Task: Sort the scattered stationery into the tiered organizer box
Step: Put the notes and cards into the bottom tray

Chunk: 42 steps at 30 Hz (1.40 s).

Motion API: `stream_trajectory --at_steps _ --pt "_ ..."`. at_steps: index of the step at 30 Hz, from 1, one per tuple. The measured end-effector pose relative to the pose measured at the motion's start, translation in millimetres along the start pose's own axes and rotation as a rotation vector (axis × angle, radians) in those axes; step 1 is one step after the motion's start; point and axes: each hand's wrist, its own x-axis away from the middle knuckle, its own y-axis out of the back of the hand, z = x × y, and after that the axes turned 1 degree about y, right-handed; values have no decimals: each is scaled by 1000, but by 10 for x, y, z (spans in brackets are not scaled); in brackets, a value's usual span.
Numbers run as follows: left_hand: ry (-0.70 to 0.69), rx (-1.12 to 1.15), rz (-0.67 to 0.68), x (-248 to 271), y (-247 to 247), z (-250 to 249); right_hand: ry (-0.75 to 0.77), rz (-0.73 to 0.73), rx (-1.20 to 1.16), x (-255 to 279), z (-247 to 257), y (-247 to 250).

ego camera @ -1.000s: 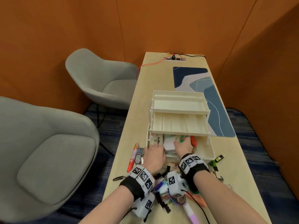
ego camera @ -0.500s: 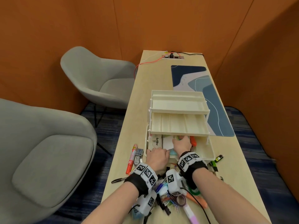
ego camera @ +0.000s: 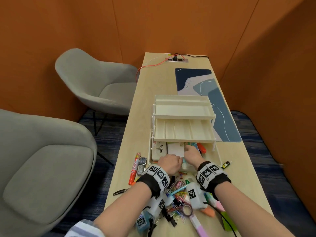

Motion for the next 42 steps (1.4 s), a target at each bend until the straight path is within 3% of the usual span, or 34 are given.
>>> stream_trajectory --at_steps 4,10,14,16,18,20,21,24,29,35,38,42 --pt "7 -22 29 -49 -22 32 131 -40 150 40 -115 -21" --pt "8 -67 -66 -63 -24 71 170 172 419 96 -83 -73" --pt "1 -58 -152 -47 -26 72 200 190 472 43 -118 -32" --pt "-28 -41 -166 -60 -30 79 260 82 464 52 -165 -35" --pt "-60 -48 -162 -93 -45 80 262 -150 436 92 -228 -30" --pt "-73 -63 -111 -126 -57 67 195 -306 468 142 -298 16" --pt "-67 -69 -70 -142 -62 55 158 -315 486 155 -336 30" --pt "-28 -95 -4 -193 -84 32 121 -174 482 117 -417 15" --pt "-25 -109 -29 -179 -112 41 143 -42 467 20 -481 -33" --pt "-114 -106 -218 102 10 -68 140 37 427 69 -456 58" --pt "-270 -99 -344 420 142 -62 238 -116 232 215 -453 117" --pt "-262 29 -382 940 158 184 427 -325 2 654 -580 81"
